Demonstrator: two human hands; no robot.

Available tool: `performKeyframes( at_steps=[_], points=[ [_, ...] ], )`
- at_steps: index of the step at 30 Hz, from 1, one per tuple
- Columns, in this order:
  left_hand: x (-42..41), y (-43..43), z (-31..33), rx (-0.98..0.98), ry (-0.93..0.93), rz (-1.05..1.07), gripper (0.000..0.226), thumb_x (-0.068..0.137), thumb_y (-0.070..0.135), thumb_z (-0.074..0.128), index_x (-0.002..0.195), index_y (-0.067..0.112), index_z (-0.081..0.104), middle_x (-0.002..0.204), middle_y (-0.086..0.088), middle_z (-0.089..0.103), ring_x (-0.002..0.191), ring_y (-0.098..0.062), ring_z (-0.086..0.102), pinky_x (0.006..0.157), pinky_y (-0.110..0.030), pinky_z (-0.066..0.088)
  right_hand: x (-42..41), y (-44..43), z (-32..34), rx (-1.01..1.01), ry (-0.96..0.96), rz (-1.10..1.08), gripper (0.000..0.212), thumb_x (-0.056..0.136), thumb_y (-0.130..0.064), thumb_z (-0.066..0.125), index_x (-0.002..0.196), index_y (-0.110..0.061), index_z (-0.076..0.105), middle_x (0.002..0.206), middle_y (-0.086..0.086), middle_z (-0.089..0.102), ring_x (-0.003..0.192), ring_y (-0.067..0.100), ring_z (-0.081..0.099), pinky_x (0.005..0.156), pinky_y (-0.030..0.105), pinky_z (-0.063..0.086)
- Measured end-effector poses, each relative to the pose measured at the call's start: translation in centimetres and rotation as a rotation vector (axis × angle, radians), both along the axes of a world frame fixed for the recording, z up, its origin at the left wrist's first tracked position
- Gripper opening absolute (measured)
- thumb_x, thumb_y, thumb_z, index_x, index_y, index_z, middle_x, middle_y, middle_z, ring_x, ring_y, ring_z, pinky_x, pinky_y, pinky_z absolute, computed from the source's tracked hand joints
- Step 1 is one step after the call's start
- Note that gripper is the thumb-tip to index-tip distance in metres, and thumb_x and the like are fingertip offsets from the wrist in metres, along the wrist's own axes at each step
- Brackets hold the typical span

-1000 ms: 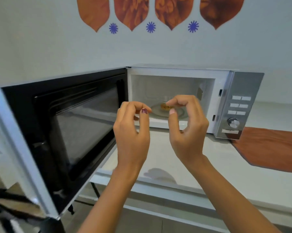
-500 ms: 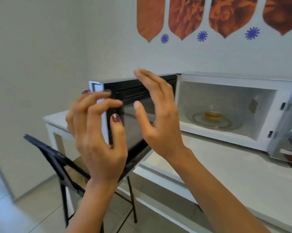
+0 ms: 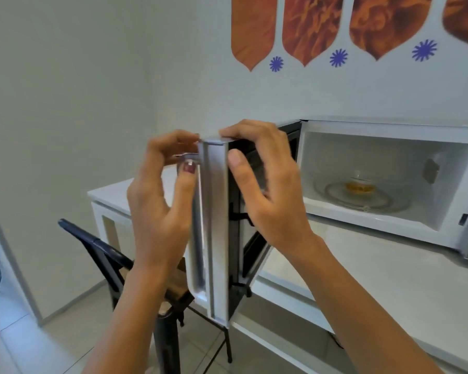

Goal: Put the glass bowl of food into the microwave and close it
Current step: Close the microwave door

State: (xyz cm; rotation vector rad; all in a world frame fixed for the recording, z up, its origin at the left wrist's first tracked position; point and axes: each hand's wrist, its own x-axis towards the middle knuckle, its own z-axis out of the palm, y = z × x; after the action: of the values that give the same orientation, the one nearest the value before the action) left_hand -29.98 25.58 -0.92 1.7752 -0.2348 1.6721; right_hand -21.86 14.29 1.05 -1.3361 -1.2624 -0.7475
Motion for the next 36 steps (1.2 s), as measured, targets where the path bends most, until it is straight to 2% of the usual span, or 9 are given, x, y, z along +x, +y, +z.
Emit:
performKeyframes(
  at_steps=[8,10,14,18,23,26,30,33,36],
  points=[
    [2.9,-5.2,0.6,0.122,0.006,-0.366,0.027,0.093,0.018,0.043,0.115,0.024,0.059,0.104,0.002,0.061,0.099,-0.024,0.062,0.086,-0.046,0.050,0.7,-7.7,0.2,0.070,0.047,-0.066,0.026,0.098,-0.015,0.043,0.109,-0.001,0.062,0.106,0.008,0.066,0.102,0.018,0.063,0.088,0.024,0.045],
    [3.8,-7.0,0.7,0.143,0.014,-0.453,0.031,0.093,0.020,0.039,0.116,0.021,0.060,0.101,0.003,0.059,0.097,-0.024,0.059,0.084,-0.040,0.048,0.7,-9.8,-0.2,0.100,0.036,-0.150,0.025,0.098,-0.015,0.045,0.112,-0.003,0.062,0.109,0.006,0.067,0.106,0.018,0.064,0.090,0.027,0.048],
    [6.0,-11.5,0.1,0.214,0.035,-0.572,0.039,0.094,0.016,0.033,0.125,0.011,0.056,0.108,0.006,0.055,0.106,-0.005,0.054,0.091,-0.014,0.038,0.2,-12.9,-1.9,0.318,-0.078,-0.504,0.021,0.095,-0.008,0.049,0.113,-0.004,0.060,0.112,0.006,0.063,0.109,0.022,0.062,0.094,0.033,0.051],
    [8.0,-15.8,0.0,0.234,0.113,-0.706,0.042,0.097,0.023,0.028,0.132,0.018,0.051,0.118,0.005,0.052,0.117,-0.016,0.053,0.098,-0.025,0.043,0.1,-15.0,-4.0,0.466,-0.187,-0.862,0.020,0.091,0.002,0.049,0.105,0.002,0.064,0.109,0.015,0.063,0.107,0.023,0.060,0.090,0.030,0.050],
    [11.3,-19.3,0.2,0.271,0.171,-0.800,0.045,0.099,0.029,0.022,0.134,0.023,0.049,0.118,0.007,0.050,0.117,-0.018,0.050,0.101,-0.033,0.043,1.7,-16.8,-6.0,0.368,-0.184,-1.044,0.020,0.092,0.002,0.049,0.108,0.005,0.063,0.105,0.015,0.065,0.102,0.020,0.061,0.088,0.026,0.052],
    [13.0,-20.8,0.0,0.312,0.188,-0.768,0.044,0.098,0.032,0.021,0.132,0.027,0.048,0.116,0.014,0.045,0.116,-0.009,0.045,0.100,-0.023,0.039,3.1,-17.5,-7.0,0.351,-0.068,-1.067,0.022,0.095,-0.006,0.049,0.113,0.002,0.059,0.104,0.011,0.065,0.096,0.011,0.059,0.085,0.010,0.048],
    [14.3,-22.6,0.0,0.330,0.192,-0.703,0.036,0.098,0.032,0.026,0.121,0.025,0.053,0.118,0.013,0.043,0.115,-0.002,0.040,0.098,-0.035,0.042,5.0,-17.9,-8.2,0.311,0.104,-0.917,0.034,0.095,-0.011,0.052,0.128,-0.006,0.044,0.094,-0.015,0.063,0.082,-0.009,0.063,0.067,-0.002,0.044],
    [15.0,-23.4,-0.2,0.345,0.198,-0.671,0.034,0.097,0.033,0.030,0.121,0.024,0.053,0.121,0.010,0.045,0.118,-0.003,0.039,0.101,-0.038,0.041,7.1,-18.1,-9.6,0.269,0.210,-0.819,0.039,0.095,-0.020,0.049,0.114,0.014,0.055,0.080,-0.025,0.058,0.069,-0.015,0.062,0.054,-0.001,0.041],
    [16.6,-23.5,-0.5,0.406,0.201,-0.677,0.035,0.098,0.026,0.033,0.129,0.023,0.050,0.134,0.008,0.046,0.131,-0.004,0.036,0.112,-0.035,0.034,9.0,-18.9,-10.1,0.279,0.255,-0.797,0.032,0.097,-0.018,0.045,0.111,0.007,0.059,0.066,-0.028,0.059,0.062,-0.012,0.062,0.050,0.000,0.041]
  ],
)
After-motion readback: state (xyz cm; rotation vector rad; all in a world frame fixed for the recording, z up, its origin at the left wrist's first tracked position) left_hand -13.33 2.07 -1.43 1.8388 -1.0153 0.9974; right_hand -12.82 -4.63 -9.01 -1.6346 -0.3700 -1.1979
